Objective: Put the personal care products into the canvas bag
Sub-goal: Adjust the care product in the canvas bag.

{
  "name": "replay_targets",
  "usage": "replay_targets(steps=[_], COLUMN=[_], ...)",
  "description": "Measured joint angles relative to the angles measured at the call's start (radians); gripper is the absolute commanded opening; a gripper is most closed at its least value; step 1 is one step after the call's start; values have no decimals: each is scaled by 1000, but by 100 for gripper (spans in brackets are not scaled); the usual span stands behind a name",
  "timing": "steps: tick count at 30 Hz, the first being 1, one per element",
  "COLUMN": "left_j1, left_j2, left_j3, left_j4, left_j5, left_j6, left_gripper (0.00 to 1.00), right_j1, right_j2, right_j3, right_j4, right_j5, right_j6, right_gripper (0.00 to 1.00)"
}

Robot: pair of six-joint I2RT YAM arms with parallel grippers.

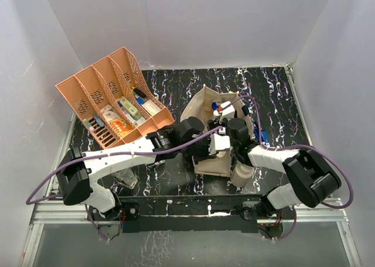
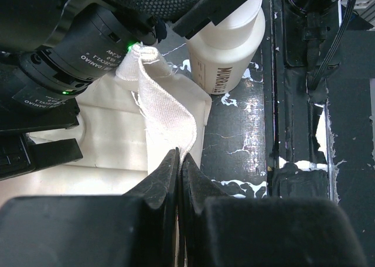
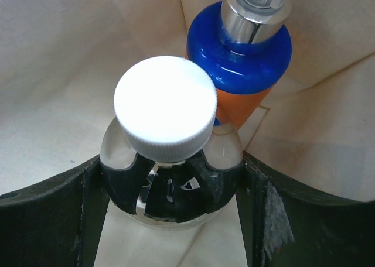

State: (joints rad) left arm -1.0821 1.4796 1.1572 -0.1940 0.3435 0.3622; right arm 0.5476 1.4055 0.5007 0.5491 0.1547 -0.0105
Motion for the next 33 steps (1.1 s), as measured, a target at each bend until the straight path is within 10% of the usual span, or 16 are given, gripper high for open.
replay_targets(steps=[19, 33], left_j1=[1, 0], left_j2=[0, 0], left_j3=[0, 0], left_j4=[-2, -9], left_j5=[-16, -7], left_j6=[3, 1], left_gripper=[0, 0], right_j1=[-21, -25], right_j2=[24, -44], right_j3=[113, 204], right_j4=[-175, -250], right_j5=[-29, -48], right_j6=[45, 57], right_gripper=[94, 98])
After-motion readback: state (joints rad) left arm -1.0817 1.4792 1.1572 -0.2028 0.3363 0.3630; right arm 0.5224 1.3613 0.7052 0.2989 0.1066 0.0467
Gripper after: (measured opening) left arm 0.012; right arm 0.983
